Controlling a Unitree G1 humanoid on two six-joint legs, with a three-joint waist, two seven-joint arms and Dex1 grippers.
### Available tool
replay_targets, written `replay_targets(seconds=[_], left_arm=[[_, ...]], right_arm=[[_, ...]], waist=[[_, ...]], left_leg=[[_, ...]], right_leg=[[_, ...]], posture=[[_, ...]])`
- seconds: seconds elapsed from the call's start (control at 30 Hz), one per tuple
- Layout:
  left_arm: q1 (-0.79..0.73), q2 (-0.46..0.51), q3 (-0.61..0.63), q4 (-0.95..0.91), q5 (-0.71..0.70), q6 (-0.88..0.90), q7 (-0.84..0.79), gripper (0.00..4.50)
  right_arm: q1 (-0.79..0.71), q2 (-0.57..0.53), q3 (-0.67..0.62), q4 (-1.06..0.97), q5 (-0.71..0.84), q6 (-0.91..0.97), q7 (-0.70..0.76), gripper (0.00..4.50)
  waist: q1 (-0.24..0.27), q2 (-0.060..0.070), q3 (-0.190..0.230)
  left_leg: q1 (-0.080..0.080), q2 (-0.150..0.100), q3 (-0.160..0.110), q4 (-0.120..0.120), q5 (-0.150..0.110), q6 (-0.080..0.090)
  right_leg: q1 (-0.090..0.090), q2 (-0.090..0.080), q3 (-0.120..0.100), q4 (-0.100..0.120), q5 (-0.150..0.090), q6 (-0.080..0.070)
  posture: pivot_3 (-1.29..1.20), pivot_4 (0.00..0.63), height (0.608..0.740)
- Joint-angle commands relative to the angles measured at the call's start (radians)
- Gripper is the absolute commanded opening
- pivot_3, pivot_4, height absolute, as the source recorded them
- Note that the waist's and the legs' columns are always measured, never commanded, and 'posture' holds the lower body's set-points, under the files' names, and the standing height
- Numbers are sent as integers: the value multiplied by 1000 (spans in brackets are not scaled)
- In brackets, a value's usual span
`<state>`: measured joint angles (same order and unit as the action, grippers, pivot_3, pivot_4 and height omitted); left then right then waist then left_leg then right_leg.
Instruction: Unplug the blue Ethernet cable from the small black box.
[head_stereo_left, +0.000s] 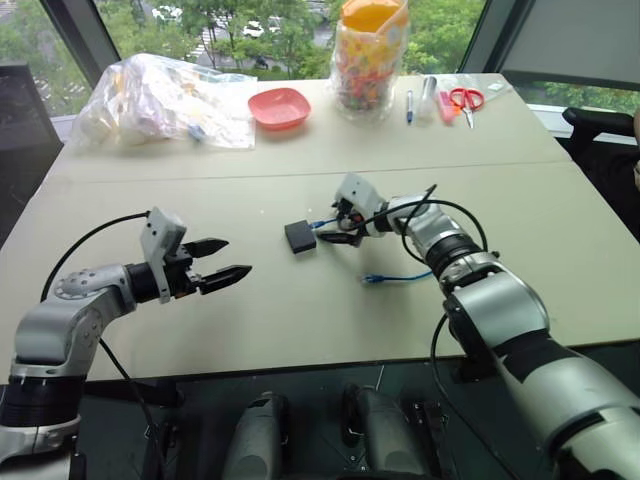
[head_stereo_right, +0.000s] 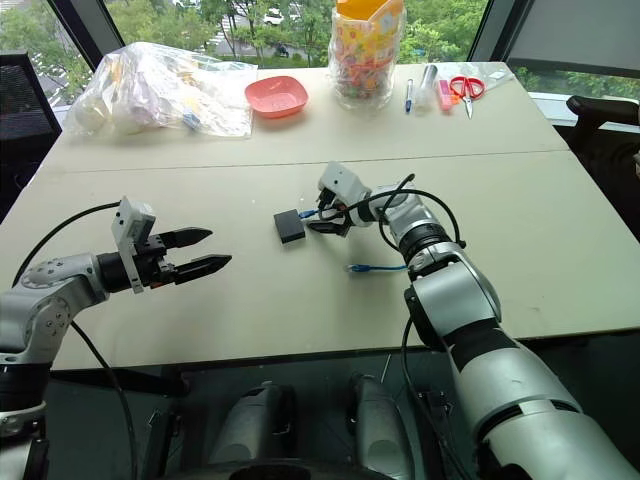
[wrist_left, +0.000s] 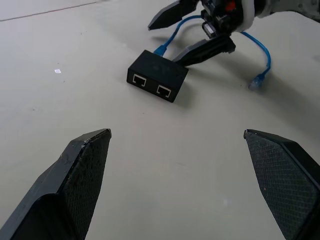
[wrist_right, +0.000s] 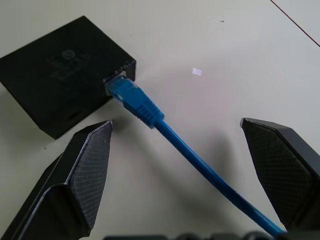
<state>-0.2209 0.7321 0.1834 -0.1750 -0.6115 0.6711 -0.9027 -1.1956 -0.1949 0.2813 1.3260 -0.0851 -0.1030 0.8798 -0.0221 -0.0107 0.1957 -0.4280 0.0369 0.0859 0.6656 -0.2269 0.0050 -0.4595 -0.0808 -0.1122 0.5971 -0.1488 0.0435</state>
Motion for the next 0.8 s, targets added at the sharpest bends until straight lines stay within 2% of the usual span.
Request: replay_targets(seconds=[0.03, 0.13, 0.3, 0.47, 0.63, 0.8], left_arm=[[8, 5, 36, -28, -6, -4, 23, 4459], [-6, 20, 37, 10, 8, -20, 21, 4459], [-93, 30, 8, 138, 49, -75, -15, 4459], [-328, -16, -62, 442, 122, -166, -89, 4459], [-535, -67, -133, 705, 214, -261, -171, 4459], [-583, -90, -143, 769, 240, -294, -206, 4459]], right_arm=[[-38, 59, 14, 16, -69, -36, 13, 3024], [-47, 61, 36, 13, -127, -78, 26, 1538], [-51, -4, 71, -13, -227, -209, -86, 1538], [-44, -90, 101, -106, -306, -370, -250, 1538], [50, -110, 47, -198, -225, -376, -149, 1538], [63, -80, -42, -151, -129, -268, -65, 1538]], waist=[[-4, 0, 0], [-11, 0, 0], [-9, 0, 0], [10, 1, 0], [4, -1, 0], [-4, 0, 0]], left_leg=[[2, 3, 0, 0, 0, 0], [2, 5, 1, 0, 0, 0], [1, 5, 1, 0, 0, -1], [-1, 2, 2, 0, 0, -1], [-2, -2, 5, -1, 0, 0], [-1, -2, 7, -2, 0, 0]], right_leg=[[1, 0, 0, 0, 0, 0], [0, 2, 0, 1, 0, -1], [0, 1, 0, 1, -1, -2], [-2, -1, 0, 0, -1, -3], [-1, -1, 1, 0, 1, 2], [-2, 0, 1, 1, 1, 2]], posture=[[0, 150, 740], [0, 150, 740], [0, 150, 740], [0, 150, 740], [0, 150, 740], [0, 150, 740]])
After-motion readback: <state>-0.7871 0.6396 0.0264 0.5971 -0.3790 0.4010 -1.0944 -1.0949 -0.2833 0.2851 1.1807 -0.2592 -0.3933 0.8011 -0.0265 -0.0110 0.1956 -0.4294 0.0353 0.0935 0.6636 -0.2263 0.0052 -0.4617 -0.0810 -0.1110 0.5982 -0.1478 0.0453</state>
